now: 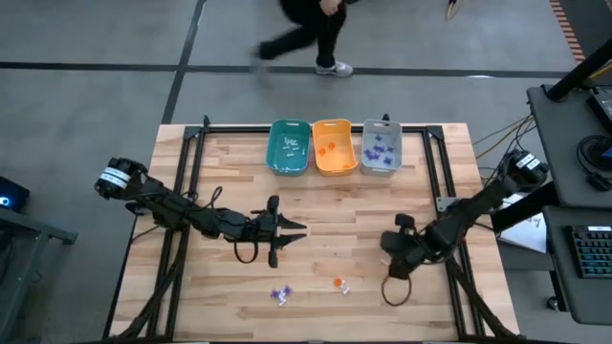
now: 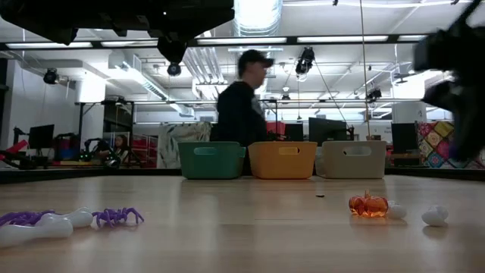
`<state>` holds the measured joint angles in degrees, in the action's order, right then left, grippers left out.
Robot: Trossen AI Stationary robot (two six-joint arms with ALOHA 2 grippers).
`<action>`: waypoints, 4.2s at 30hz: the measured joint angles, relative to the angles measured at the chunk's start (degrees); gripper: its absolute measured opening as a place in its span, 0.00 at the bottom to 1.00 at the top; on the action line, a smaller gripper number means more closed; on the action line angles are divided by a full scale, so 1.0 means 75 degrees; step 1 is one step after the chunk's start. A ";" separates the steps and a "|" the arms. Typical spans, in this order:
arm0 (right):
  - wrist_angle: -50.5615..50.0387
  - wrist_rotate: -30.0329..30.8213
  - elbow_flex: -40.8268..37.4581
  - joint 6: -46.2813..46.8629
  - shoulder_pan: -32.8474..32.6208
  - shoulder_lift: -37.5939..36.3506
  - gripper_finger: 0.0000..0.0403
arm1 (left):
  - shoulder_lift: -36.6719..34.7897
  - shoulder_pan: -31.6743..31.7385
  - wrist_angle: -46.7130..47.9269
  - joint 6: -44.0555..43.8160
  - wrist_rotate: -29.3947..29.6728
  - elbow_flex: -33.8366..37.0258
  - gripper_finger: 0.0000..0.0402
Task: Sort Halloween decoration
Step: Put the purple spider toy into the gray bin
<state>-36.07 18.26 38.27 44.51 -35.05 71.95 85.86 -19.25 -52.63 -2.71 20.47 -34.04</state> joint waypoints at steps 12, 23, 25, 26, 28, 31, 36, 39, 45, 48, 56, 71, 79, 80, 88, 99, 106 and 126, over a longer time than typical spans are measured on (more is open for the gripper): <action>0.0046 -0.0652 0.2137 -0.3507 0.3114 0.0225 0.02 | 0.0000 0.0006 -0.0048 0.0095 0.0003 0.0000 0.19; -0.1016 -0.1099 0.4756 -0.6993 0.6363 0.1384 0.02 | 0.0000 0.0012 -0.0051 0.0095 0.0002 0.0000 0.19; -0.1341 -0.1095 0.5194 -0.7301 0.6951 0.1676 0.02 | 0.0000 0.0017 -0.0054 0.0095 0.0003 0.0000 0.19; -0.1518 -0.1099 0.5388 -0.7436 0.7249 0.1824 0.02 | 0.0000 0.0017 -0.0053 0.0095 0.0003 0.0000 0.19; -0.1934 -0.1187 0.5697 -0.7798 0.7825 0.2121 0.02 | 0.0000 0.0023 -0.0052 0.0095 0.0003 0.0000 0.19; -0.2484 -0.1770 0.5986 -0.8524 0.8717 0.2520 0.02 | 0.0000 0.0030 -0.0051 0.0094 0.0002 0.0000 0.19; -0.3089 -0.2110 0.5996 -0.9021 1.0086 0.3074 0.02 | 0.0000 0.0032 -0.0050 0.0095 0.0003 0.0000 0.19; -0.3390 -0.2207 0.5973 -0.9026 1.0822 0.3331 0.02 | 0.0000 0.0032 -0.0048 0.0095 0.0003 0.0000 0.19; -0.3336 -0.2303 0.5930 -0.8790 1.1883 0.3664 0.02 | 0.0000 0.0037 -0.0048 0.0095 0.0012 0.0000 0.19; -0.3247 -0.2317 0.5930 -0.8678 1.2190 0.3765 0.02 | 0.0000 0.0054 -0.0047 0.0095 0.0015 0.0000 0.19; -0.2837 -0.2331 0.5832 -0.8717 1.2330 0.3832 0.02 | 0.0000 0.0130 -0.0045 0.0095 0.0023 0.0000 0.19; -0.2679 -0.2473 0.5615 -0.8477 1.2328 0.3830 0.27 | -0.0001 0.0157 -0.0028 0.0095 0.0024 0.0000 0.19; -0.2776 -0.2463 0.5606 -0.8198 1.2274 0.3375 0.31 | -0.0012 0.0157 0.0883 -0.0348 0.0017 0.0003 0.19; -0.2777 -0.2464 0.5606 -0.8126 1.2259 0.3269 0.30 | -0.0012 0.0157 0.1072 -0.0517 0.0015 0.0003 0.19; -0.2752 -0.2497 0.5544 -0.7585 1.1741 0.2140 0.27 | -0.0012 0.0037 0.2560 -0.1794 -0.0006 0.0006 0.19; -0.2276 -0.2474 0.4808 -0.6804 0.9790 0.0261 0.20 | -0.0031 -0.0283 0.2970 -0.2342 -0.0017 0.0009 0.19; -0.1531 -0.2429 0.4127 -0.6169 0.8086 -0.0610 0.17 | -0.0127 -0.0455 0.3098 -0.2399 -0.0061 0.0009 0.19; 0.0193 -0.2424 0.2401 -0.4895 0.4723 -0.0890 0.16 | -0.0393 -0.1431 0.4129 -0.3177 -0.0772 0.0006 0.19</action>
<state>-34.62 0.08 56.27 7.80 0.37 65.28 82.91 -29.97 -21.66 -26.54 14.68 -34.00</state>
